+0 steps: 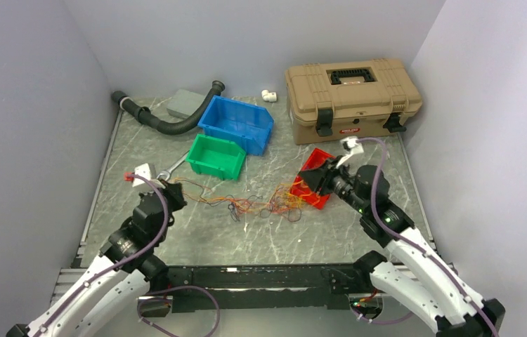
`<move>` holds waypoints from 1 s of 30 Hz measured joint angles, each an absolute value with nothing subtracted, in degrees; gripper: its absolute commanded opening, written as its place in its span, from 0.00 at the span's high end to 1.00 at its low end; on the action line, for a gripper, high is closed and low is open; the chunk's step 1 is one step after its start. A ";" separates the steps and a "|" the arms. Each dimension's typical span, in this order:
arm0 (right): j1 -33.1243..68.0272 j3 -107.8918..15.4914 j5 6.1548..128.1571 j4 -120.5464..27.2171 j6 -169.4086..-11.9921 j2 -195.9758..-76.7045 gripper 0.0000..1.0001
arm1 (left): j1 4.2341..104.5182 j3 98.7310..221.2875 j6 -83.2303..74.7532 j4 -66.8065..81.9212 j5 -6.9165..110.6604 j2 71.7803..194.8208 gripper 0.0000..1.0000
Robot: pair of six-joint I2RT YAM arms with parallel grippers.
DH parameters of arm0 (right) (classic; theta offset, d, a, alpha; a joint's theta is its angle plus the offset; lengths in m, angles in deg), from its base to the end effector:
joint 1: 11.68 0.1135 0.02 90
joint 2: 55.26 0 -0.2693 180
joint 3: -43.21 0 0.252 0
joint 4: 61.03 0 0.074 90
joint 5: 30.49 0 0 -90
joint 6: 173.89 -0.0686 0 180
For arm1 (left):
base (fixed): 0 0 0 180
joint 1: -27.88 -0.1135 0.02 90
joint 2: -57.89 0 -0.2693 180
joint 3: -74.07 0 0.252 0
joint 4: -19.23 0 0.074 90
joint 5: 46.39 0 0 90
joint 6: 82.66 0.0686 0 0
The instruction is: Untangle the cables
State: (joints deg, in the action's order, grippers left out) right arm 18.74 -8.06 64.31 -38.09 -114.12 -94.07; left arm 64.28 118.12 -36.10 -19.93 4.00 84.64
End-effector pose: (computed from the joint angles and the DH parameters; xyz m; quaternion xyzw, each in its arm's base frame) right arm 0.1663 0.1043 0.3108 -0.0281 0.7680 0.3504 0.5353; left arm 0.1369 -0.0466 0.2624 -0.2373 0.7662 -0.1230 0.5843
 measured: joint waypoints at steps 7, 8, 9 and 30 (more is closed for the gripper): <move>19.07 -9.59 65.38 -36.17 -112.11 -105.58 0.15 | 64.28 114.60 -20.65 -7.37 14.68 83.43 1.00; 19.04 -10.07 63.46 -34.81 -112.27 -106.72 0.15 | 64.28 115.43 -19.88 -7.34 14.99 84.42 1.00; 19.04 -10.66 61.03 -33.46 -112.57 -108.12 0.14 | 64.28 116.02 -19.51 -7.34 15.14 85.12 1.00; 18.19 -21.11 39.64 -27.56 -131.50 -142.59 0.16 | 64.28 116.31 -15.73 -2.80 23.93 87.15 1.00</move>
